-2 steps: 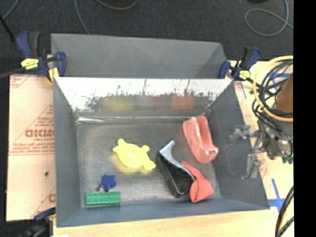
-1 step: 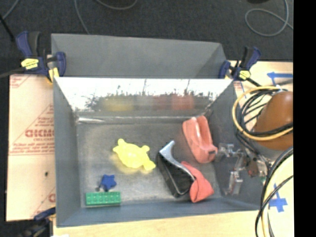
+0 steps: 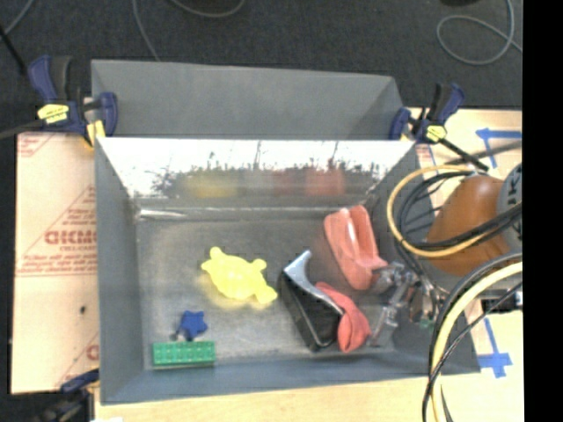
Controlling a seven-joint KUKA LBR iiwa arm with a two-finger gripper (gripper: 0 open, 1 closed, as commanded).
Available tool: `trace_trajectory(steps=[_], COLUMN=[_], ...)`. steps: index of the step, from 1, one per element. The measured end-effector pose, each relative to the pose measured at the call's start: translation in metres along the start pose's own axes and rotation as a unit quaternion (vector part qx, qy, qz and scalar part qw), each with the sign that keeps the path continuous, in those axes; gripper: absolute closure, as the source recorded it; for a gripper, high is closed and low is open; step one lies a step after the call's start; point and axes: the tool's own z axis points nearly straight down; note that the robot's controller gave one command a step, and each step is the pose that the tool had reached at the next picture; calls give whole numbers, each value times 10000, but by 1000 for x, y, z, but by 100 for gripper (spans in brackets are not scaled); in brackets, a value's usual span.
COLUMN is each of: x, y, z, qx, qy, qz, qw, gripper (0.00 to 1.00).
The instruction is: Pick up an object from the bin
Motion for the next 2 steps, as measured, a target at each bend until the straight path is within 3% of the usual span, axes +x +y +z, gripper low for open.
trace_trajectory(steps=[1,2], x=[4,22], y=[8,39], z=[3,-2], qx=[91,12], qy=[-107,-7], qz=[-1330,-350], qw=[9910,9994], gripper=[0,0])
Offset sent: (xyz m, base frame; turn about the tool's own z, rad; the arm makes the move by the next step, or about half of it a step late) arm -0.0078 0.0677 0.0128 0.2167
